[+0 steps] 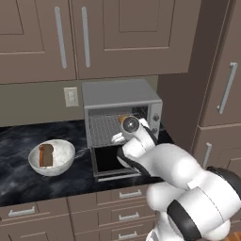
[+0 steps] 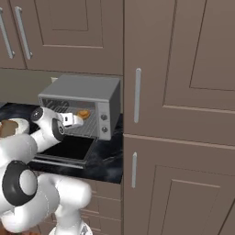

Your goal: Pick up the heated bread from the toaster oven and place it in the bowl. Then move the bread bowl to the dining counter.

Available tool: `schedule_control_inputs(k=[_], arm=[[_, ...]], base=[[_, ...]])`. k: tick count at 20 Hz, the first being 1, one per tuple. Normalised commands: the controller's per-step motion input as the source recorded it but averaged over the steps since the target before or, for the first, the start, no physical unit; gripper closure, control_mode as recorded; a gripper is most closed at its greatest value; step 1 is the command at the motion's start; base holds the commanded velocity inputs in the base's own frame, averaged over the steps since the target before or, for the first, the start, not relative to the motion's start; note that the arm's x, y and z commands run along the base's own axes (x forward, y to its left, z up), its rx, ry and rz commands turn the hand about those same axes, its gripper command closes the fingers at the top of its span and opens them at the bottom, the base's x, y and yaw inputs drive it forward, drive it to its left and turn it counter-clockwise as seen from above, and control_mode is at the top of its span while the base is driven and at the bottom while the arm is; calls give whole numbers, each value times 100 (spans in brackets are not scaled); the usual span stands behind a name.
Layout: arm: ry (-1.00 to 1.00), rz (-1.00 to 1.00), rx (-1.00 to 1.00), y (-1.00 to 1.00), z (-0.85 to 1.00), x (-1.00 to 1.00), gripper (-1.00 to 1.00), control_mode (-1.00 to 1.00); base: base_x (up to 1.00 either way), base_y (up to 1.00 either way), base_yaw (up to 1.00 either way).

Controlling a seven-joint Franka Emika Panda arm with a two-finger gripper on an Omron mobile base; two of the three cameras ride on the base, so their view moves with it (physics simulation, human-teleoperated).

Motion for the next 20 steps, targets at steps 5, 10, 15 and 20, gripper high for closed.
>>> schedule_control_inputs(k=[5,10,15,20], arm=[[10,0,-4,-28,-42,-81,-100,-100],[11,0,-4,-29,-45,-84,-100,-100],[11,0,-4,-29,-44,-85,-100,-100],[9,0,-2,-28,-28,-77,-100,-100]], base=[[0,0,0],[0,0,0],[0,0,0],[0,0,0]])
